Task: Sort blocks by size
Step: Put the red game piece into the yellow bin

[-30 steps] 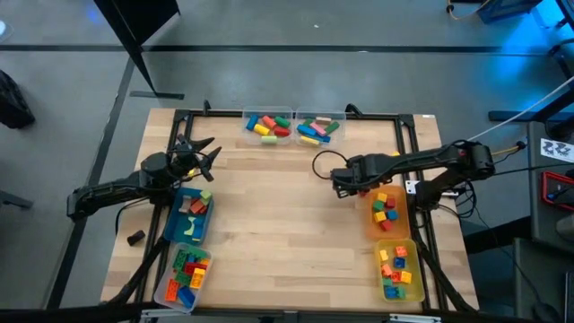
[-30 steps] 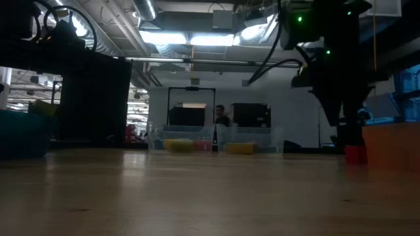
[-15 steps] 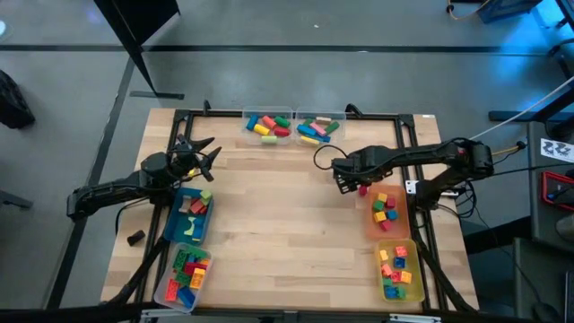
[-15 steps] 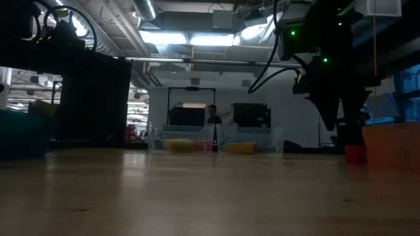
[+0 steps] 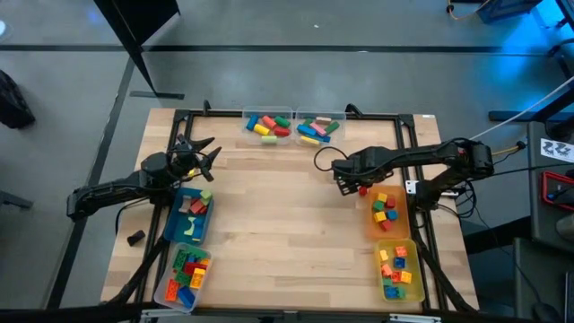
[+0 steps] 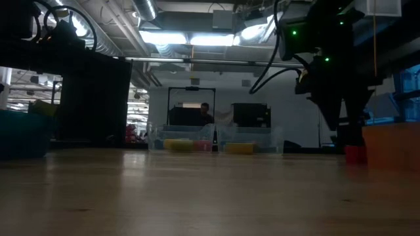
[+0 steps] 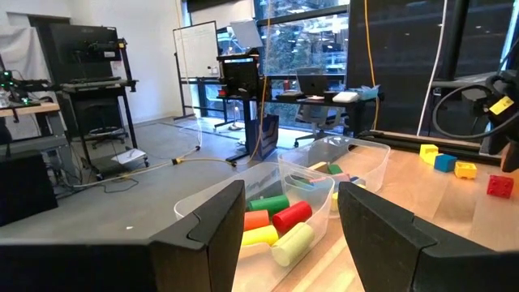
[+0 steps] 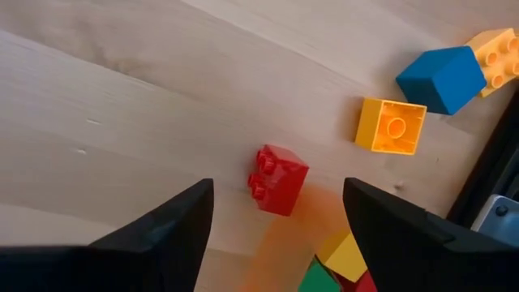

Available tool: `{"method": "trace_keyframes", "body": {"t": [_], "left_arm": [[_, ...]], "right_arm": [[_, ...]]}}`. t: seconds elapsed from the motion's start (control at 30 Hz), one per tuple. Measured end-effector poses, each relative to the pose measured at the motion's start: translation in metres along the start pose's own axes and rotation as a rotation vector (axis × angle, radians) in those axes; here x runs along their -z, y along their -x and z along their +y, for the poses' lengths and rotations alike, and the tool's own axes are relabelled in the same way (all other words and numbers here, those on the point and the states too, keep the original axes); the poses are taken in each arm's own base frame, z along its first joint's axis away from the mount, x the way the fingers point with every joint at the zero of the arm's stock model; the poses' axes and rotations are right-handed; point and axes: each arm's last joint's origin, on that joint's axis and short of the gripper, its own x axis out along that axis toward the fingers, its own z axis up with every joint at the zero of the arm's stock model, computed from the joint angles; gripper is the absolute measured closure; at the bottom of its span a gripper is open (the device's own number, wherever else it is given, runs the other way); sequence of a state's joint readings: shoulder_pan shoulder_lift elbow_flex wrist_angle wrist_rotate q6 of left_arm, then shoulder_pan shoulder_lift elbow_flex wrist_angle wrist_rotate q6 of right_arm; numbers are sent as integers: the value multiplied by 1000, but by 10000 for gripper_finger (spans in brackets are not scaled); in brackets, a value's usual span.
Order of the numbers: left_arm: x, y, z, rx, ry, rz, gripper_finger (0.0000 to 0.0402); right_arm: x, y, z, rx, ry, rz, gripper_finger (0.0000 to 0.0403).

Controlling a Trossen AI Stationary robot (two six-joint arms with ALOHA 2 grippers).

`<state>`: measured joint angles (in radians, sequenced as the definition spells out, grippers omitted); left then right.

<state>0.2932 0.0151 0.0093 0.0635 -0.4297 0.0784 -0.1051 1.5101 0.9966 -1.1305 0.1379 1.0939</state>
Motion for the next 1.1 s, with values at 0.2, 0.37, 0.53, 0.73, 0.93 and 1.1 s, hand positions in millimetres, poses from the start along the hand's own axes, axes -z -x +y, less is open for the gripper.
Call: {"method": "trace_keyframes", "body": {"t": [0.2, 0.37, 0.53, 0.73, 0.93, 1.1], "left_arm": [[0, 0, 0, 0, 0, 0, 217], [0, 0, 0, 0, 0, 0, 217], [0, 0, 0, -1, 0, 0, 217], [0, 0, 0, -1, 0, 0, 217], [0, 0, 0, -1, 0, 0, 217], [0, 0, 0, -1, 0, 0, 217]], "right_arm": [[3, -1, -4, 41, 8, 24, 128], [5, -12, -6, 37, 26, 30, 128], [7, -26, -5, -7, 85, 27, 128], [9, -33, -6, -8, 104, 26, 128], [12, -46, -8, -34, 102, 20, 128], [12, -49, -7, -51, 100, 6, 128]]}}
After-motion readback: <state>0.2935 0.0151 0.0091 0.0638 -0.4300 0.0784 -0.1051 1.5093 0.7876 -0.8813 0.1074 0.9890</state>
